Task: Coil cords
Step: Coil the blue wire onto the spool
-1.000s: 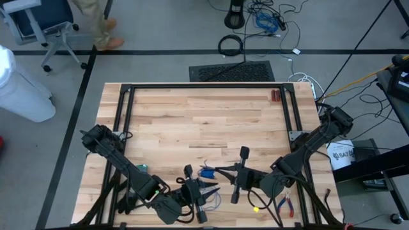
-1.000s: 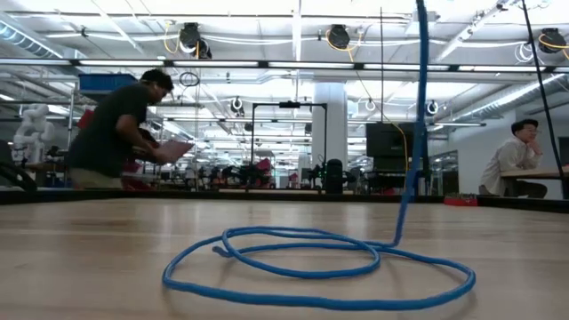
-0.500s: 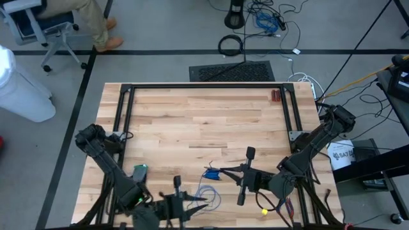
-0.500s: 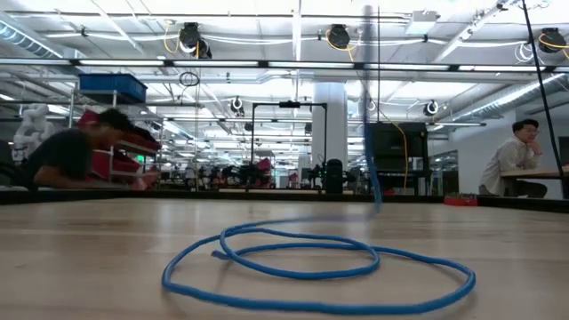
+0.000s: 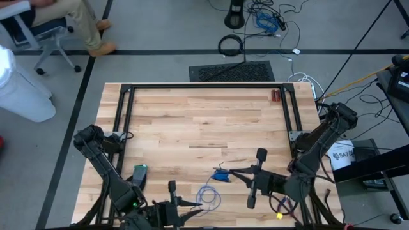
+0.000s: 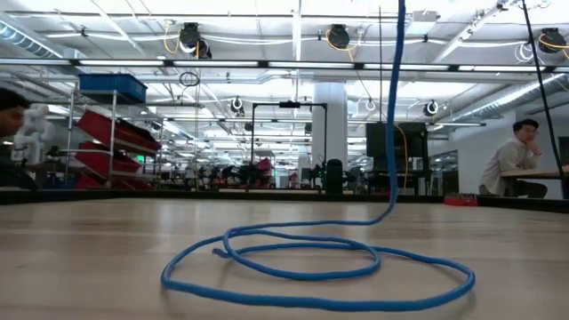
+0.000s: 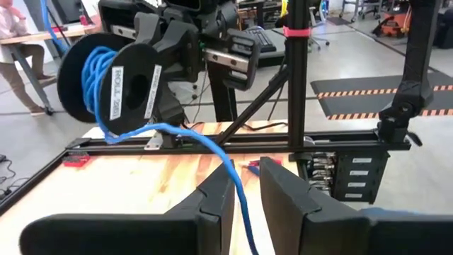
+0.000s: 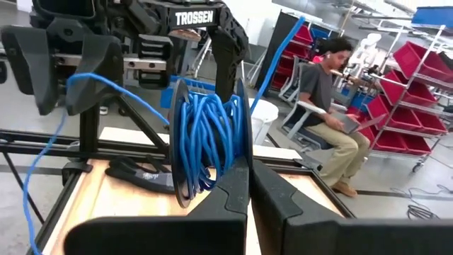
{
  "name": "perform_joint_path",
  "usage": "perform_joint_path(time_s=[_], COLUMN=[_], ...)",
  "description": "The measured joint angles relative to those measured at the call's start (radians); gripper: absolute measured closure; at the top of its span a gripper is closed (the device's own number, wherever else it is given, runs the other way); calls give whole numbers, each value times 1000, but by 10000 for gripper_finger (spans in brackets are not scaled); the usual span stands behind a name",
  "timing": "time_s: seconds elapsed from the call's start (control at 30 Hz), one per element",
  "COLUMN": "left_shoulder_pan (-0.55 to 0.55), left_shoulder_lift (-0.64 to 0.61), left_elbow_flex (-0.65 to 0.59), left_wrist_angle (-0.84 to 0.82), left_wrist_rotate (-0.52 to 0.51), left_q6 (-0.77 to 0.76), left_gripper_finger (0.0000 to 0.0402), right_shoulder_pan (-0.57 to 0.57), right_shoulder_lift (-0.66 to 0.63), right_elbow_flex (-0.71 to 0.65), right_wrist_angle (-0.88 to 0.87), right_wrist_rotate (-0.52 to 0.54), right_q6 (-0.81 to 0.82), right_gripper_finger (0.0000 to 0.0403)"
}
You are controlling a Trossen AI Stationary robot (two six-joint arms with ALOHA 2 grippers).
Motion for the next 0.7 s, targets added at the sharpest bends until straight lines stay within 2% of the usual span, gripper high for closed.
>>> perform_joint_path(time_s=[0.7], left_shoulder_pan=[3], left_shoulder_lift=[4], left_elbow_flex=[0], left_wrist_angle=[-80], left_wrist_rotate=[11], left_q6=[-36], left_gripper_finger=[329], right_shoulder_pan=[18], right_shoulder_lift=[-14], right_elbow_flex=[0], right_wrist_angle=[5], right_wrist_rotate=[24], right_q6=[-22], right_gripper_finger=[403])
